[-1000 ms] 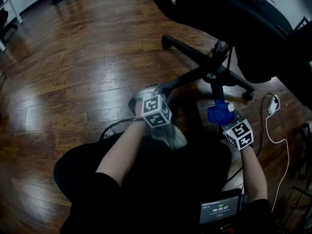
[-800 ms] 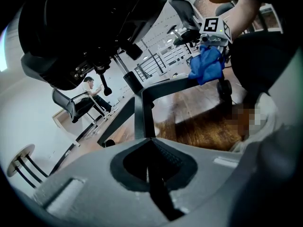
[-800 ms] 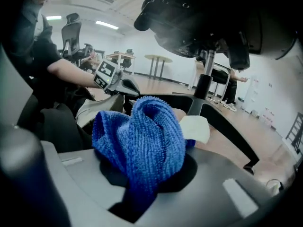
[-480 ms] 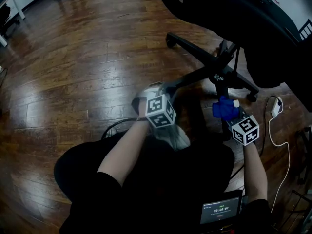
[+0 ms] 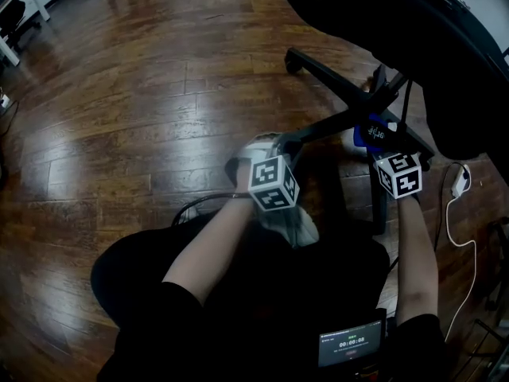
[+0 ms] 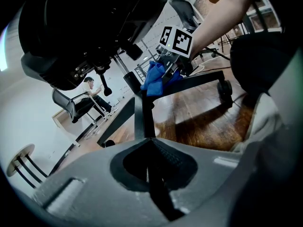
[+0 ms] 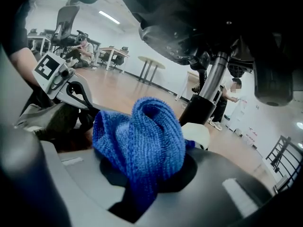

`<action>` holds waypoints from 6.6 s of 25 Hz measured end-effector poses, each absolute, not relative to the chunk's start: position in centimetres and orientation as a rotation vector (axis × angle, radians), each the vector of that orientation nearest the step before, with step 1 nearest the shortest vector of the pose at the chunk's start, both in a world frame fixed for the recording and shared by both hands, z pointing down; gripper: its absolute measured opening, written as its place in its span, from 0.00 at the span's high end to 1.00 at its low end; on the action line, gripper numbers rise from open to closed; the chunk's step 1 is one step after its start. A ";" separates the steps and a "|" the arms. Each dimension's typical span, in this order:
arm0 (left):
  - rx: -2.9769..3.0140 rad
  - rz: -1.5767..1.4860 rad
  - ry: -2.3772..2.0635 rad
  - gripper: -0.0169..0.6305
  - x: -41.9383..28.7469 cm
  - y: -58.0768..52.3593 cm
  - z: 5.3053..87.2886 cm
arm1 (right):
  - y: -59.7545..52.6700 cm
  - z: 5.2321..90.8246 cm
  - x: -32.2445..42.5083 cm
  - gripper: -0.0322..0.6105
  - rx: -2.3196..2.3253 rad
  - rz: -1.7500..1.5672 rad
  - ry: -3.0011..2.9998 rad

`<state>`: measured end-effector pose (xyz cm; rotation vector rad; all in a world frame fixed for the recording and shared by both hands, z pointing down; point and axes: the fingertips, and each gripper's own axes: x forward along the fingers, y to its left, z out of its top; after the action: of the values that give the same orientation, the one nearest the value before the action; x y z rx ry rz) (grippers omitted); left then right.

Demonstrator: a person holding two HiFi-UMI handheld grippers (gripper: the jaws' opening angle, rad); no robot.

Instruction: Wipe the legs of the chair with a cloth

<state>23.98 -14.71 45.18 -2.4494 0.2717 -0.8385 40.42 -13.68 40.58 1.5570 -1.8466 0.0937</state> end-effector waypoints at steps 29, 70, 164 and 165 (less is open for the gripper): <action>-2.480 -0.830 0.273 0.97 24.3 -14.7 45.1 | -7.7 40.9 40.4 0.84 1.582 0.294 -2.059; -2.495 -0.825 0.247 0.97 24.3 -14.6 45.0 | -11.6 40.4 40.6 0.83 1.552 0.152 -1.956; -2.555 -0.805 0.263 0.97 24.0 -14.8 45.1 | 1.5 43.6 37.3 0.84 1.513 0.321 -2.061; -2.555 -0.806 0.265 0.97 24.0 -14.8 45.2 | 2.7 43.9 37.1 0.84 1.507 0.344 -2.069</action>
<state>24.03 -14.78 45.16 -2.5547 0.2653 -0.8063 37.14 2.73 43.89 1.5069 -2.0692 0.3436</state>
